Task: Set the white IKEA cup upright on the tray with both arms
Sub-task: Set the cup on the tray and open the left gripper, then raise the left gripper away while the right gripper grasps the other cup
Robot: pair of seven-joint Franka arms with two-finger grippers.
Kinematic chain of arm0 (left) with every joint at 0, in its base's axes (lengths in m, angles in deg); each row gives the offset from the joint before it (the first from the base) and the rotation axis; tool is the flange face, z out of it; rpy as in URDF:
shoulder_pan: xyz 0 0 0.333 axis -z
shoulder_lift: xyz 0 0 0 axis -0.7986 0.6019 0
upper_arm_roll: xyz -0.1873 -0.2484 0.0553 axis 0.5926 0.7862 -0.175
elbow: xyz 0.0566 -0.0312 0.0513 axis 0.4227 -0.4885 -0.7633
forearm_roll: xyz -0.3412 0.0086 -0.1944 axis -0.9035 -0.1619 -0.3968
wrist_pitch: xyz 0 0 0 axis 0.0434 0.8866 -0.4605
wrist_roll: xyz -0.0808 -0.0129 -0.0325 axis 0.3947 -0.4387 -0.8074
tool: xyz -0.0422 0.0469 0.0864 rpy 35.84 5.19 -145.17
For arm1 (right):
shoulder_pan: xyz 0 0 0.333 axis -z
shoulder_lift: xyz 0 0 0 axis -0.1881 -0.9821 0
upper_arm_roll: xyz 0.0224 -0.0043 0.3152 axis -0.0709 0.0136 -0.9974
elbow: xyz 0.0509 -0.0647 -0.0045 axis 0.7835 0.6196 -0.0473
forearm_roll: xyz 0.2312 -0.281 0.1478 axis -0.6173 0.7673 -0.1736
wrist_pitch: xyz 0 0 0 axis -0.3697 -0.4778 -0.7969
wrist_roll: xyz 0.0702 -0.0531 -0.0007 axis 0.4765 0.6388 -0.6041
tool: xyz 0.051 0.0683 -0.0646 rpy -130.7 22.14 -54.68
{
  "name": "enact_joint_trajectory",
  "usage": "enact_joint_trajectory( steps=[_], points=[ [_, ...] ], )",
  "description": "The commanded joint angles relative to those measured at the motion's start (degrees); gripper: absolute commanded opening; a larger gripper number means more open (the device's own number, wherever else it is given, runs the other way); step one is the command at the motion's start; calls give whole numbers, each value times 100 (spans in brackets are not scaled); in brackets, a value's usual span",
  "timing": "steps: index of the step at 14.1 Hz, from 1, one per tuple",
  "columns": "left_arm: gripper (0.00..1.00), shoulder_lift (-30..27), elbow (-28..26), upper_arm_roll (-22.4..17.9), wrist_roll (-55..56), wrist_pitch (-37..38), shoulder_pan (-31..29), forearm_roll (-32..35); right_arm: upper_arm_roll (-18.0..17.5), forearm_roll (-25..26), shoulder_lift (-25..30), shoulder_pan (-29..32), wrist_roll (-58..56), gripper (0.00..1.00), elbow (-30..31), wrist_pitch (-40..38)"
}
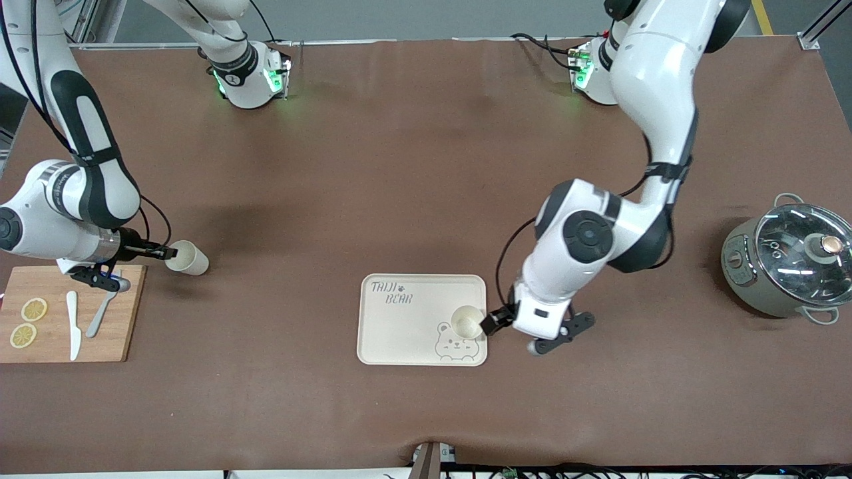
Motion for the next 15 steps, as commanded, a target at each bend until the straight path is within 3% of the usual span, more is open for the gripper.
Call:
enact_joint_trajectory(
  steps=[1, 3, 8, 11, 15],
  points=[
    [100, -650, -271, -1, -623, 724, -376, 2, -85, -390, 270, 113, -62, 0, 185, -13],
    [100, -984, -412, -10, -1072, 1260, -597, 11, -94, -435, 305, 104, -123, 0, 123, -13],
    [100, -1276, -430, 8, -1337, 1588, -1061, 362, -138, -444, 305, -1, -71, 0, -403, -319],
    [100, -1398, -465, 25, -1556, 1675, -1169, 433, -173, -1092, 314, -168, -53, 0, -554, -540],
    [100, -1574, -491, -10, -2460, 1974, -1520, 433, -165, -1191, 287, -729, 673, 0, -1009, -549]
  ],
)
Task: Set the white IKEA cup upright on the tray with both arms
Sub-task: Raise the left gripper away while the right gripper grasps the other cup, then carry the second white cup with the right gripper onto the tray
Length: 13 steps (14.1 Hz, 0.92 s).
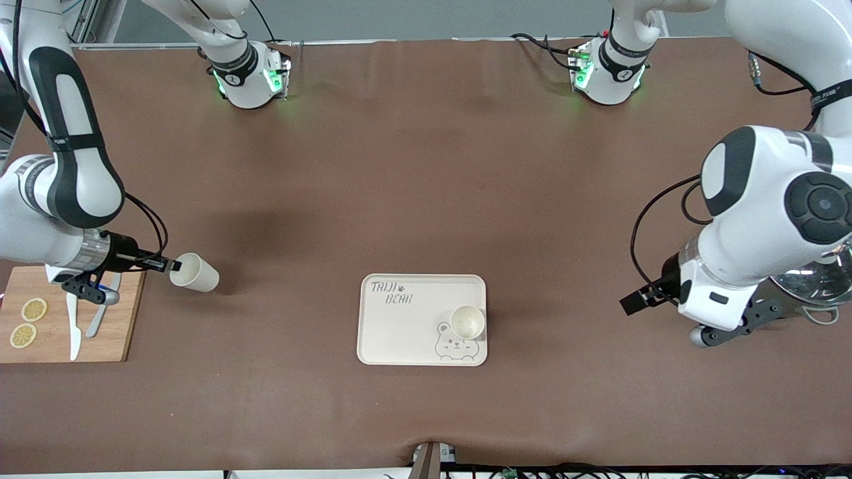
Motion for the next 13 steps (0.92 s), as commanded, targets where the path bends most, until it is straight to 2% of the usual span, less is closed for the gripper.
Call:
enact_joint_trajectory(
  steps=[1, 7, 9, 13],
  points=[
    [100, -301, -230, 16, -593, 187, -298, 123, 17, -102, 29, -503, 855, 0, -453, -96],
    [100, -599, -238, 8, -1551, 548, -781, 131, 34, -76, -93, -1093, 2262, 0, -1306, -307],
    [100, -670, -273, 8, -1894, 575, -870, 131, 34, -58, -137, -1268, 2754, 0, -1534, -683],
    [100, -950, -484, 25, -2035, 644, -984, 297, 34, 3, -418, -1559, 3502, 0, -1808, -790]
  ],
)
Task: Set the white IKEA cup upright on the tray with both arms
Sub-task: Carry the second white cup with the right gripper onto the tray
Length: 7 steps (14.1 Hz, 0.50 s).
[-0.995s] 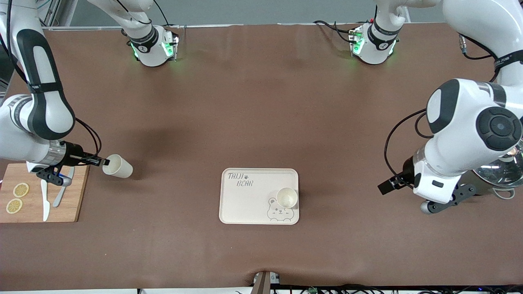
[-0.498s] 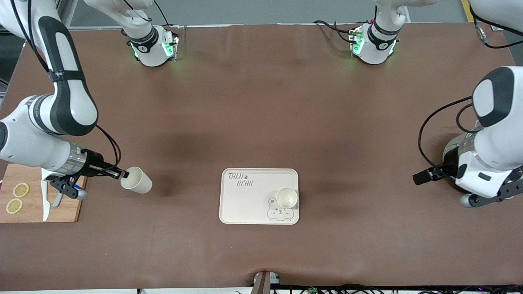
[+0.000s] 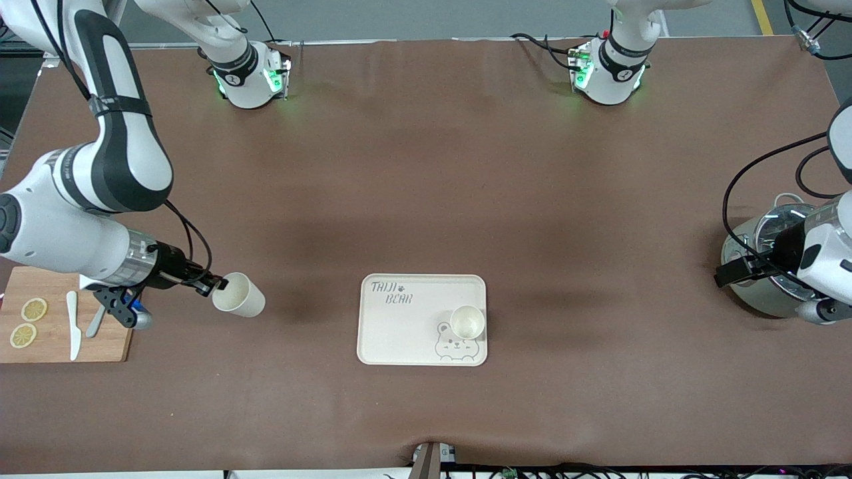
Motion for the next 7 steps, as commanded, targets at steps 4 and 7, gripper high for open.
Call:
enact_joint_trajectory(
  steps=[4, 7],
  points=[
    [100, -611, -395, 58, -535, 312, -125, 461, 54, -13, -959, -562, 1459, 0, -421, 67],
    [100, -743, -404, 75, -685, 382, -248, 434, 72, 21, -1305, -1099, 2538, 0, -1020, 138]
  ],
)
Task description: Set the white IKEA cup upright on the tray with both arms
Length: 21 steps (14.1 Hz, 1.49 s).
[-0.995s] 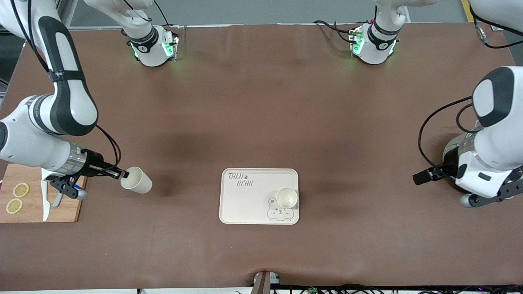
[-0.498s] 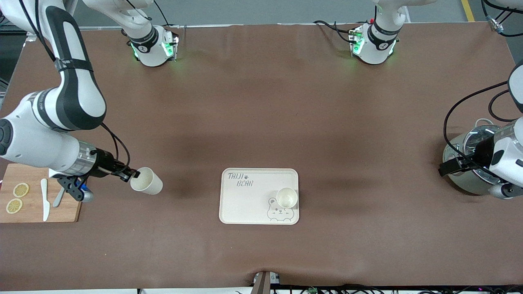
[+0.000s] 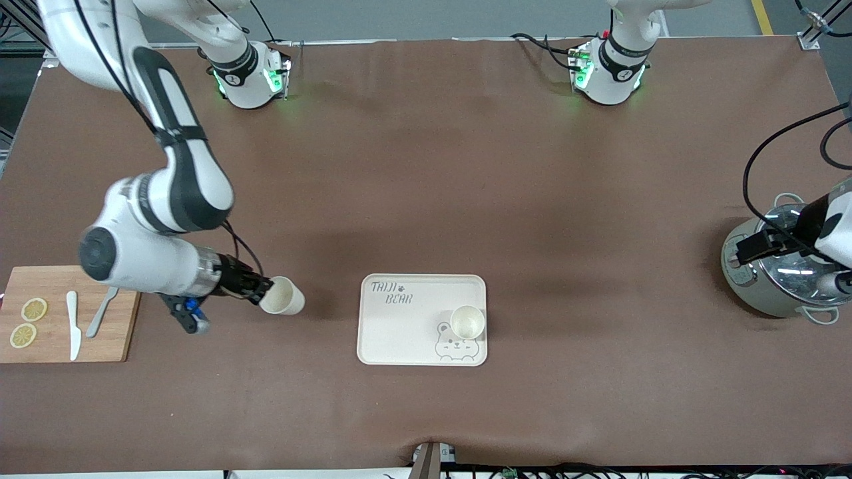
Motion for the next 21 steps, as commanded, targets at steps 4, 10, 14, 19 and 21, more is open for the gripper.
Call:
enact_joint_trajectory(
  steps=[4, 10, 14, 19, 21],
  points=[
    [100, -465, -337, 78, -154, 63, -195, 68, 81, -18, -489, -779, 1601, 0, -601, -36],
    [100, -606, -347, 60, -451, 116, -380, 50, 72, -79, -735, -1193, 2307, 0, -557, 685],
    [100, -615, -320, 51, -488, 142, -424, 33, 72, -376, -823, -1360, 2490, 0, -444, 1078],
    [100, -992, -346, 95, -479, 1098, -415, 7, 81, -413, -876, -1492, 2482, 0, -74, 1810],
    [100, -1159, -486, 104, -479, 1144, -415, -107, 81, -413, -876, -1509, 2500, 0, -4, 1810]
  ],
)
